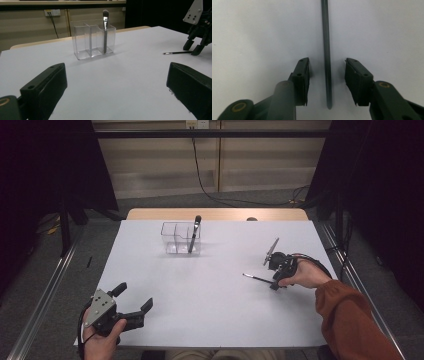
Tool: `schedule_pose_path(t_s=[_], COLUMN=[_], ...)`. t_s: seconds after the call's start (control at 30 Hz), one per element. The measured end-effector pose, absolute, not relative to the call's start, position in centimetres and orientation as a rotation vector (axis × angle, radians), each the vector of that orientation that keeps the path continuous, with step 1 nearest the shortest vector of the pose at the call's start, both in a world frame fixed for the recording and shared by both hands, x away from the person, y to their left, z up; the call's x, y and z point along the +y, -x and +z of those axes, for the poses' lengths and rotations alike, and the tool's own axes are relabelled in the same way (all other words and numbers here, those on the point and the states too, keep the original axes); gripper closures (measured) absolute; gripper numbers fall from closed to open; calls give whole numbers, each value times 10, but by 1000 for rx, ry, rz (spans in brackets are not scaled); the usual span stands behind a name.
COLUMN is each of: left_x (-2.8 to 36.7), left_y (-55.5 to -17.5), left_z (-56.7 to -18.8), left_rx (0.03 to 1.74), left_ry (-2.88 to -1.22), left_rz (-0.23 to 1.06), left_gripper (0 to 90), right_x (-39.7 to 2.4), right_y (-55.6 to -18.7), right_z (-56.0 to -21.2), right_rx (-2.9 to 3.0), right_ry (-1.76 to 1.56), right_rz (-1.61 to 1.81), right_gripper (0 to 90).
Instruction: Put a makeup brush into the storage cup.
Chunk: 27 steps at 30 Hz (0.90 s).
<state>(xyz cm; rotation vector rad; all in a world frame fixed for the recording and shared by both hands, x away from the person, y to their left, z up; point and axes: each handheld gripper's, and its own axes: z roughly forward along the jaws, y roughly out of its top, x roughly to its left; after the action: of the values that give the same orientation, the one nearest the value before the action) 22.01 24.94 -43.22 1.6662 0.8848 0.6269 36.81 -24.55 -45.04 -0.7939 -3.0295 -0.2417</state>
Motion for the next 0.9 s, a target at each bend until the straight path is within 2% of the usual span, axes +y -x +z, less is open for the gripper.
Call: schedule_pose_path(t_s=[0.17,0.23,0.5,0.9], left_x=[250,250,249,249], left_y=[-221,-221,-221,-222], left_z=[-433,-433,-433,-433], left_rx=[888,888,886,892], left_ry=[-1667,-1668,-1670,-1665], left_rz=[620,623,624,623], left_gripper=[32,32,32,32], right_x=[-244,-243,-239,-240], right_y=[-369,-370,-374,-376], right_z=[-450,-450,-449,-450], right_rx=[-3026,-3021,-3019,-2985], right_ry=[810,809,747,769], right_rz=[-214,-207,-150,-168], right_gripper=[640,721,819,865])
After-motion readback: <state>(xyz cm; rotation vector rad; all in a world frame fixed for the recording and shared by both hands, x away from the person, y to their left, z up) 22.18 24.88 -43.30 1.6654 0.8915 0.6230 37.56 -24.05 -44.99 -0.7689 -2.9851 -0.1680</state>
